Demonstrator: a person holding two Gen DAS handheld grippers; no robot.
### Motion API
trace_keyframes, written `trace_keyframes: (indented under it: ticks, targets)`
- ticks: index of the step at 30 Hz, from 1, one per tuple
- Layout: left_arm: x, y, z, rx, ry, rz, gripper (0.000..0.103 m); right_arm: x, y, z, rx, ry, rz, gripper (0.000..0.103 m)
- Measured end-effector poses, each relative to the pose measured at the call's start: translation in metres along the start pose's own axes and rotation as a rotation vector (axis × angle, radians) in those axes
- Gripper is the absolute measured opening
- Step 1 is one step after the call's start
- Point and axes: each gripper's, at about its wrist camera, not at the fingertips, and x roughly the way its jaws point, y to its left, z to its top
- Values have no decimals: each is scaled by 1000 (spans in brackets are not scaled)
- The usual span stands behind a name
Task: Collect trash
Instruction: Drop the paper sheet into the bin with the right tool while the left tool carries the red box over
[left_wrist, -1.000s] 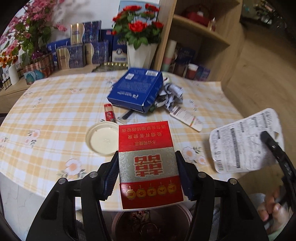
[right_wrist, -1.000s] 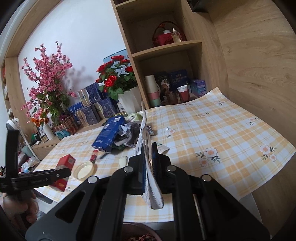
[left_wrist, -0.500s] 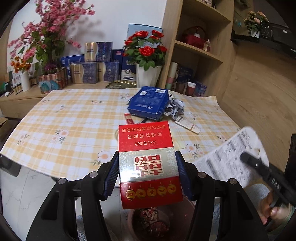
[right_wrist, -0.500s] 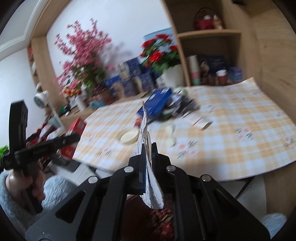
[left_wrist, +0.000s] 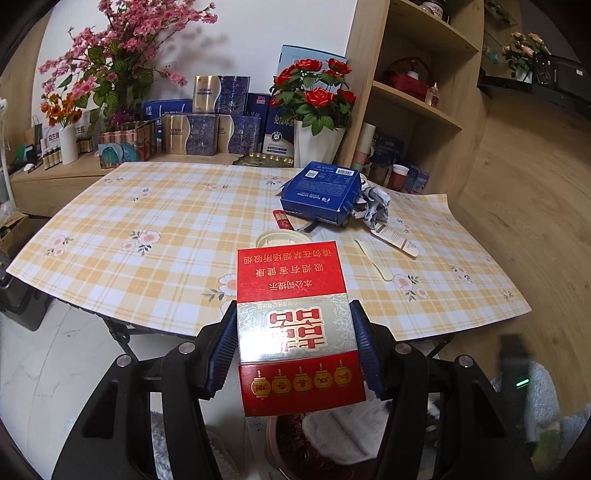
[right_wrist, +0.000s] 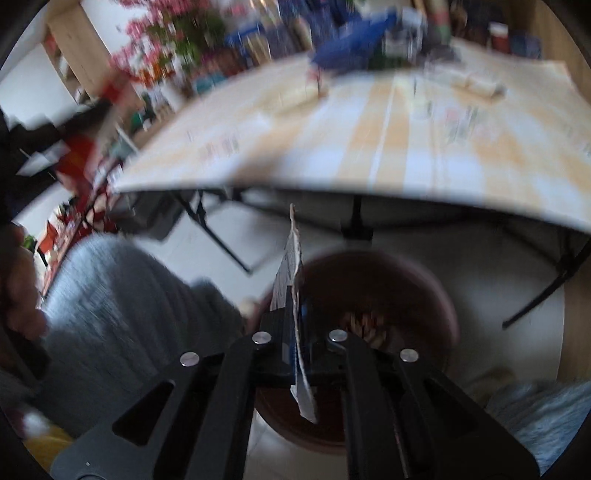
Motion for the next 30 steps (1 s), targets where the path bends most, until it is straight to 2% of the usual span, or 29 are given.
trace_keyframes:
  ticks: [4, 7, 14, 16, 17, 18, 20, 22, 24, 26, 30]
  targets:
    - [6, 2, -9, -15, 5, -18, 57, 36, -5, -13, -4, 119, -50, 7]
    - [9, 0, -17, 3, 4, -23, 57, 52, -6, -21, 2, 168, -66, 7]
    - [19, 0, -26, 6, 29, -40, 57, 61, -15, -17, 38, 199, -97, 7]
    - [24, 0, -28, 2, 42, -47, 57, 64, -22, -19, 62, 221, -117, 11]
    - [26, 0, -30, 1, 51, -50, 57, 65, -23, -19, 69, 226, -133, 22]
    - [27, 0, -31, 1, 56, -53, 57, 65, -24, -20, 72, 222, -145, 41]
    - [30, -1, -32, 1, 63, -56, 57, 60, -24, -18, 69, 195, -170, 58]
    - [33, -2, -34, 5, 73, -56, 57, 53, -24, -16, 59, 160, -193, 67]
    - [35, -3, -35, 7, 79, -52, 57, 47, -25, -13, 56, 131, -226, 93]
    - [38, -4, -37, 8, 86, -46, 57, 35, -25, -10, 54, 70, -288, 93]
    - [43, -6, -39, 14, 102, -40, 57, 10, -28, -1, 62, -32, -340, 96]
